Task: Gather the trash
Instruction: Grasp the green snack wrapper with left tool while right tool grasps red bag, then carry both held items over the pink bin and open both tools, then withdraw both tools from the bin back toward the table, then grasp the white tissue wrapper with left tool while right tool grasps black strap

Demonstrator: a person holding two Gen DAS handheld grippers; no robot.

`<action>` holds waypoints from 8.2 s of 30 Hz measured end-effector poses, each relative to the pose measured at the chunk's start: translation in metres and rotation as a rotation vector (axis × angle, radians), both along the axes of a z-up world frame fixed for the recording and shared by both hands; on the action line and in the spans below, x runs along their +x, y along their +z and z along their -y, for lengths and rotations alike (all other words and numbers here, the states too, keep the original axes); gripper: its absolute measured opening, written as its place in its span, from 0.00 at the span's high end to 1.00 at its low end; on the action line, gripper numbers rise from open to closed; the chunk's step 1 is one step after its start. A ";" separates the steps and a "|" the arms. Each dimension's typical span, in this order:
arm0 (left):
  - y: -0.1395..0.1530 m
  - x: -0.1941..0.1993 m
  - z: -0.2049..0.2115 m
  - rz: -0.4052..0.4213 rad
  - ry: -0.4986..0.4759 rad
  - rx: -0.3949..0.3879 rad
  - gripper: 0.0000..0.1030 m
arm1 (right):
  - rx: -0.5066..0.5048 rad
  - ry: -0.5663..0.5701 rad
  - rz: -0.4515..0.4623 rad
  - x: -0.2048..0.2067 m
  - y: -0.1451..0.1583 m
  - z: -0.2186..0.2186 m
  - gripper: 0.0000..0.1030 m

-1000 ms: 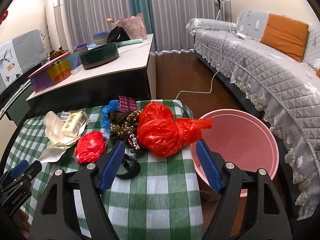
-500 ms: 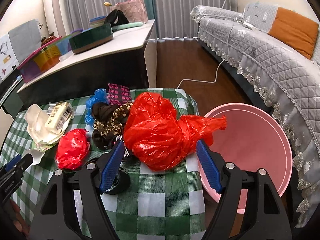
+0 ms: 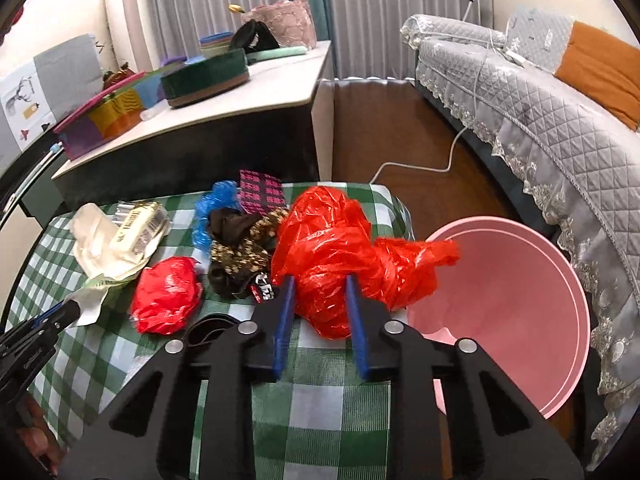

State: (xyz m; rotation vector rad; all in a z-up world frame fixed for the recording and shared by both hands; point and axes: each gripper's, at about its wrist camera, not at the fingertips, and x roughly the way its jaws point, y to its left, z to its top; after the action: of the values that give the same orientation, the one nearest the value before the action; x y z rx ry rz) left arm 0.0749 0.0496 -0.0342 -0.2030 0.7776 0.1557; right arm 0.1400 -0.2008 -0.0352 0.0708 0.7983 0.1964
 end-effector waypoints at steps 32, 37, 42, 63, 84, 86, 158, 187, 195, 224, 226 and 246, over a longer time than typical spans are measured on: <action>0.066 -0.057 0.055 0.163 -0.161 -0.009 1.00 | 0.012 0.000 0.205 -0.086 0.072 0.036 0.85; 0.070 -0.057 0.071 0.172 -0.190 -0.009 1.00 | 0.014 -0.032 0.221 -0.095 0.080 0.052 0.87; 0.076 -0.059 0.090 0.195 -0.232 -0.005 1.00 | 0.006 -0.067 0.233 -0.103 0.084 0.070 0.95; 0.083 -0.042 0.123 0.194 -0.312 0.011 1.00 | 0.152 -0.106 0.194 -0.080 0.061 0.113 1.00; 0.109 0.030 0.245 0.245 -0.633 -0.120 1.00 | 0.125 -0.290 0.172 -0.055 0.054 0.189 1.00; 0.106 0.039 0.252 0.240 -0.653 -0.137 1.00 | 0.125 -0.301 0.164 -0.052 0.050 0.194 1.00; 0.124 -0.049 0.077 0.139 -0.207 -0.038 0.08 | 0.068 -0.168 0.198 -0.096 0.095 0.110 0.17; 0.057 -0.026 -0.014 0.081 -0.023 0.007 0.58 | 0.065 0.038 0.037 -0.051 0.028 0.005 0.17; 0.046 -0.013 -0.032 0.063 0.013 -0.056 0.68 | 0.071 0.062 0.001 -0.039 0.012 -0.009 0.17; 0.003 0.053 -0.046 0.063 0.077 -0.090 0.61 | 0.109 0.134 -0.160 -0.001 -0.044 -0.032 0.66; -0.001 0.057 -0.045 0.053 0.080 -0.084 0.67 | 0.107 0.140 -0.163 -0.001 -0.045 -0.034 0.70; 0.029 0.035 -0.049 0.072 0.093 -0.060 0.91 | 0.071 0.166 -0.063 -0.022 -0.012 -0.035 0.89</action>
State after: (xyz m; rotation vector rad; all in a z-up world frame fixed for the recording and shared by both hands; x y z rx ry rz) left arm 0.1094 0.0983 -0.0051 -0.3001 0.7017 0.2122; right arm 0.1185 -0.1657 -0.0470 0.0780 0.8602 0.3809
